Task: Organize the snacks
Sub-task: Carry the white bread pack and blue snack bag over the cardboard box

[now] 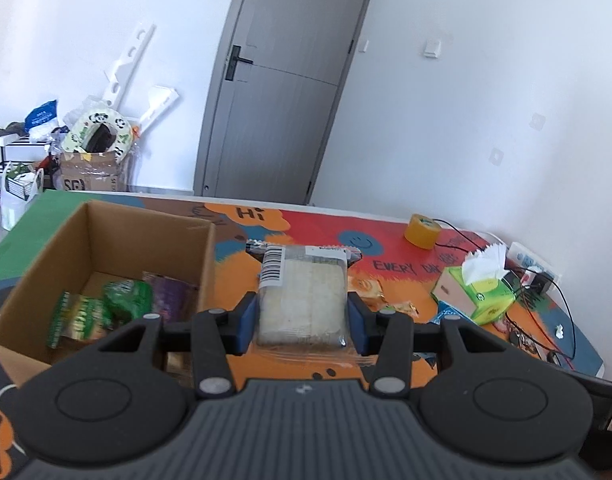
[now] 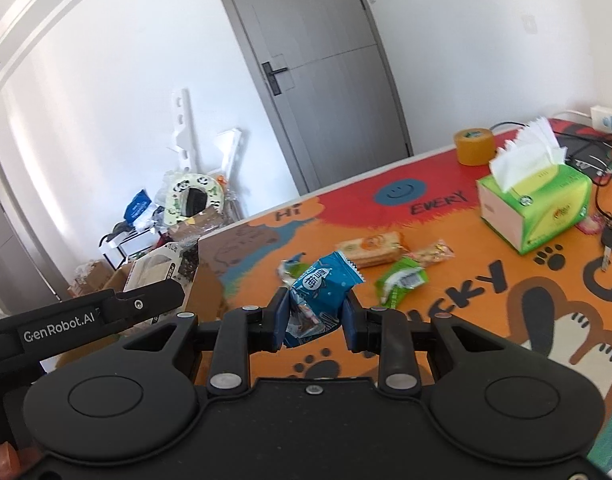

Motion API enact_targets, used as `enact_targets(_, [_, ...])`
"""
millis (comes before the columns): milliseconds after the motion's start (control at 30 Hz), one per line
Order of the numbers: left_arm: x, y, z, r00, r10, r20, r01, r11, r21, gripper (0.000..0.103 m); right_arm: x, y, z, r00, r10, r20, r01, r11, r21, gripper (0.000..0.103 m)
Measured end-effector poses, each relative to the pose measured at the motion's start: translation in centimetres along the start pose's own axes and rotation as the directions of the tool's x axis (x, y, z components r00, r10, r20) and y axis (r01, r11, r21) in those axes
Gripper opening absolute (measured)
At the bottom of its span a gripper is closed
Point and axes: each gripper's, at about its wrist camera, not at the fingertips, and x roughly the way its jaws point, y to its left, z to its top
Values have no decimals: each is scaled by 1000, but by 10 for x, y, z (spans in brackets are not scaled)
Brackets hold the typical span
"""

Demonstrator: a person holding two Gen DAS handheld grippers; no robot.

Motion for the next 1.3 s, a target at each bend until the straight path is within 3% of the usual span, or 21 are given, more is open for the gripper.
enact_targets(733, [-23, 64, 22, 994, 94, 52, -90, 993, -78, 46, 23, 62, 9, 996, 92, -2, -92, 994, -57, 28])
enact_targets(1300, [13, 128, 36, 990, 141, 12, -138, 981, -139, 46, 75, 118, 14, 990, 132, -54, -137, 986, -98, 28])
